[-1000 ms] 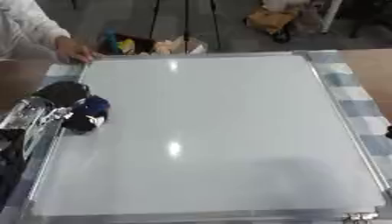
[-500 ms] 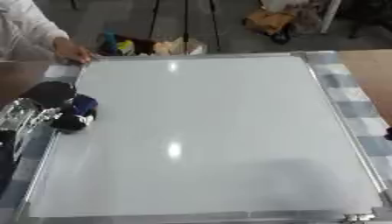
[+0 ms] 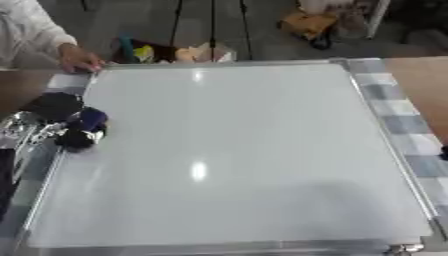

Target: Wipe the whiteboard clean with a brush.

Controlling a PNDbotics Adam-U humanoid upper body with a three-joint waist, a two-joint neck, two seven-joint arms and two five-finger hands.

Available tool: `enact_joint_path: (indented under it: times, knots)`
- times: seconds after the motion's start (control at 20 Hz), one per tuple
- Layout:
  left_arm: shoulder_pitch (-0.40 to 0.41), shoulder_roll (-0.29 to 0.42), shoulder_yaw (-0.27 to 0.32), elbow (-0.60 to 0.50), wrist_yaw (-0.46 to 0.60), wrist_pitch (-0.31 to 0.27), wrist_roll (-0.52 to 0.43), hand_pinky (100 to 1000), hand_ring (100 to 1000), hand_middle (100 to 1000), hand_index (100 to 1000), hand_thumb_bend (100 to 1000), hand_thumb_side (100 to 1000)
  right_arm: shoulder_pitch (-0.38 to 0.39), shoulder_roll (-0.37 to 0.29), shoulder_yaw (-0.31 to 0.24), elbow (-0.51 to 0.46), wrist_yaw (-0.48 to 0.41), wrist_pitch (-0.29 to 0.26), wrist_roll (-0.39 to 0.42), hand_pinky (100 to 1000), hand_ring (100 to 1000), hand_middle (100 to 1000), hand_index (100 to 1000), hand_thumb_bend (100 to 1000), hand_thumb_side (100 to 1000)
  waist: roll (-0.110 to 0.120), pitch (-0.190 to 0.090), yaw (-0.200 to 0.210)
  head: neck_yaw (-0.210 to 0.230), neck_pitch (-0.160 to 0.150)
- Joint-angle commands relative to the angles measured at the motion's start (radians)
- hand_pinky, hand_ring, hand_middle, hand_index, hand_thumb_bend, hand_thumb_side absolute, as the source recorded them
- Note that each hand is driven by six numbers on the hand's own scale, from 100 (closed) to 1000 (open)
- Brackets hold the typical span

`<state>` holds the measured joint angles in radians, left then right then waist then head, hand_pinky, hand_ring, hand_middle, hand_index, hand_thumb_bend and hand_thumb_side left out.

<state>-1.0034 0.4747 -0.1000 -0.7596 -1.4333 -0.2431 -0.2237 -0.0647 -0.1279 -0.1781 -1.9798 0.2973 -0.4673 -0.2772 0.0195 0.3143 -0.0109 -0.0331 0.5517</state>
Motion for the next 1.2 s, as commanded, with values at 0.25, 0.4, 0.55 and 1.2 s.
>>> enact_joint_path:
  times: [0.25, 0.4, 0.55, 1.2]
  knots:
    - [0.016, -0.004, -0.050, 0.039, -0.012, -0.045, -0.059, 542, 531, 303, 455, 100, 702, -0.005, -0.010, -0.001, -0.020, -0.001, -0.002, 0.004, 471, 527, 423, 675, 100, 662, -0.005, -0.005, -0.003, 0.006, -0.011]
    - [0.012, -0.017, -0.070, 0.026, -0.018, -0.071, -0.070, 542, 531, 305, 456, 100, 706, -0.004, -0.010, 0.000, -0.020, -0.002, -0.003, 0.004, 471, 527, 423, 675, 100, 662, -0.005, -0.005, -0.004, 0.009, -0.009]
    - [0.010, -0.028, -0.094, 0.005, -0.017, -0.102, -0.079, 541, 531, 305, 456, 100, 715, -0.004, -0.010, 0.000, -0.020, -0.004, -0.003, 0.005, 471, 527, 423, 675, 100, 662, -0.005, -0.006, -0.006, 0.011, -0.009]
    - [0.024, -0.057, -0.180, -0.078, 0.009, -0.192, -0.128, 541, 539, 338, 469, 100, 748, -0.005, -0.009, -0.001, -0.020, -0.007, 0.000, 0.006, 471, 527, 423, 675, 100, 662, -0.003, -0.008, -0.008, 0.016, -0.010]
